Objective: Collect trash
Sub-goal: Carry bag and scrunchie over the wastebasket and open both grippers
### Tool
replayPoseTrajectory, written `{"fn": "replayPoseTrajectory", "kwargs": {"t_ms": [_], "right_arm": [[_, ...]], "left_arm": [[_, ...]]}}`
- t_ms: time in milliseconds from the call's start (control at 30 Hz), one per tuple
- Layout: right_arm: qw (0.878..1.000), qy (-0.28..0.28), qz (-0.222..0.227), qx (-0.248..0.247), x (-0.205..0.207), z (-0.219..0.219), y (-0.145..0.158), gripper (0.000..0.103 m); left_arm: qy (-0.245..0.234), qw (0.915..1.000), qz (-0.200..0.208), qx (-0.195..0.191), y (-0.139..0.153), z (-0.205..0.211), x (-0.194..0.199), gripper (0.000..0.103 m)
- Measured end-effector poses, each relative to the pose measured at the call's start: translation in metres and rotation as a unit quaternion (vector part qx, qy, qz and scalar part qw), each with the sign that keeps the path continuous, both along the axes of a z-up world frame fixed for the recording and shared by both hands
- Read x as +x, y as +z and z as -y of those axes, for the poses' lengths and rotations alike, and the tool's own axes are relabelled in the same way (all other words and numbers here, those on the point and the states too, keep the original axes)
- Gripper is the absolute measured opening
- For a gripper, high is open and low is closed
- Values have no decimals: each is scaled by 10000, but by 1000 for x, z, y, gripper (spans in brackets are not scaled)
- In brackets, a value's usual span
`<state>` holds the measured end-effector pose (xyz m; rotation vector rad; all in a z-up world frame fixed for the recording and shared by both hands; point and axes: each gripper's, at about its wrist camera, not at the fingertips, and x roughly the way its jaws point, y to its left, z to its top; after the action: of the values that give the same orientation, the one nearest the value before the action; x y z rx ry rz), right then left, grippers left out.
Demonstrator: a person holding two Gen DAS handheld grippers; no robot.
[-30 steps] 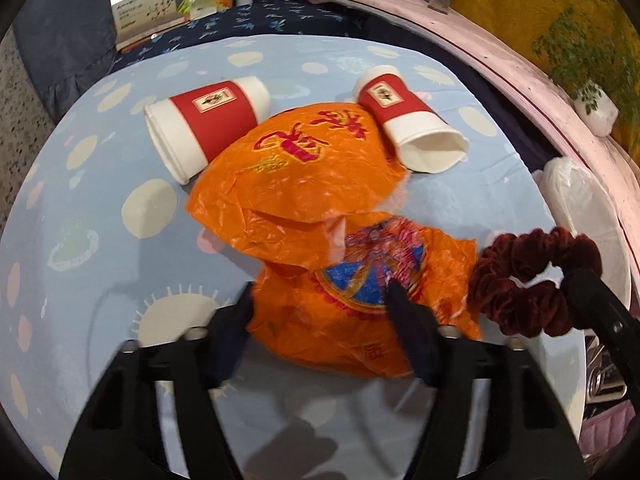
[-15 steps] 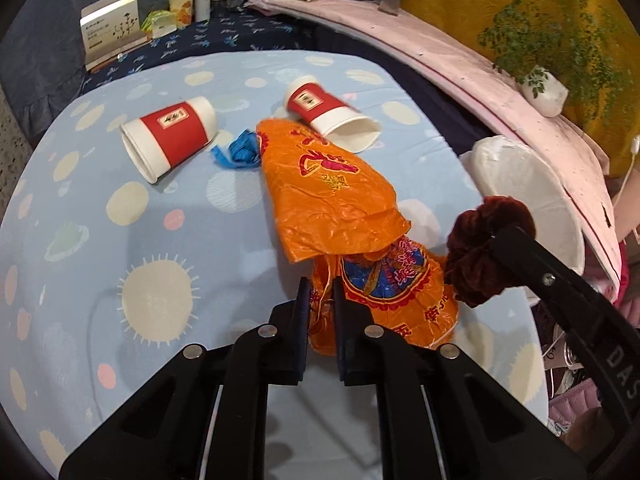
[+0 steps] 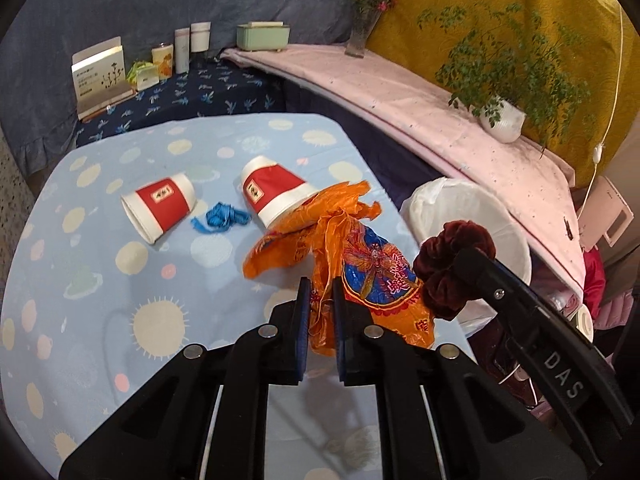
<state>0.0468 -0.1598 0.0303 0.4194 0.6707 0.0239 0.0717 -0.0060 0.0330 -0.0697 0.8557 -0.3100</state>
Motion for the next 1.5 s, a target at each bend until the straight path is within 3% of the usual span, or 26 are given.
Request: {"fn": "replayPoseTrajectory", "kwargs": {"t_ms": [267, 600, 1000, 1233, 1367, 1500], "right_arm": [[9994, -207, 272, -6, -3, 24, 20, 19], [9955, -832, 464, 7, -4, 87, 31, 19], [9867, -1604, 246, 102, -7, 164, 7, 19], [9841, -1768, 93, 134, -5, 185, -10, 19], [9838, -1785, 25, 138, -1, 190, -16, 19], [9847, -1739, -31, 94, 5, 190, -20, 19]], "left_arm": [[-156, 9996, 222, 5, 21, 19, 4, 10], [-603, 9972, 424, 125, 35, 78, 22, 10], [-1112, 9931, 185, 316, 6, 153, 55, 10], [-1228, 9918, 36, 345, -12, 179, 67, 11], [-1240, 9919, -15, 279, -22, 189, 72, 17], [-1172, 9929, -4, 224, -27, 189, 74, 40]]}}
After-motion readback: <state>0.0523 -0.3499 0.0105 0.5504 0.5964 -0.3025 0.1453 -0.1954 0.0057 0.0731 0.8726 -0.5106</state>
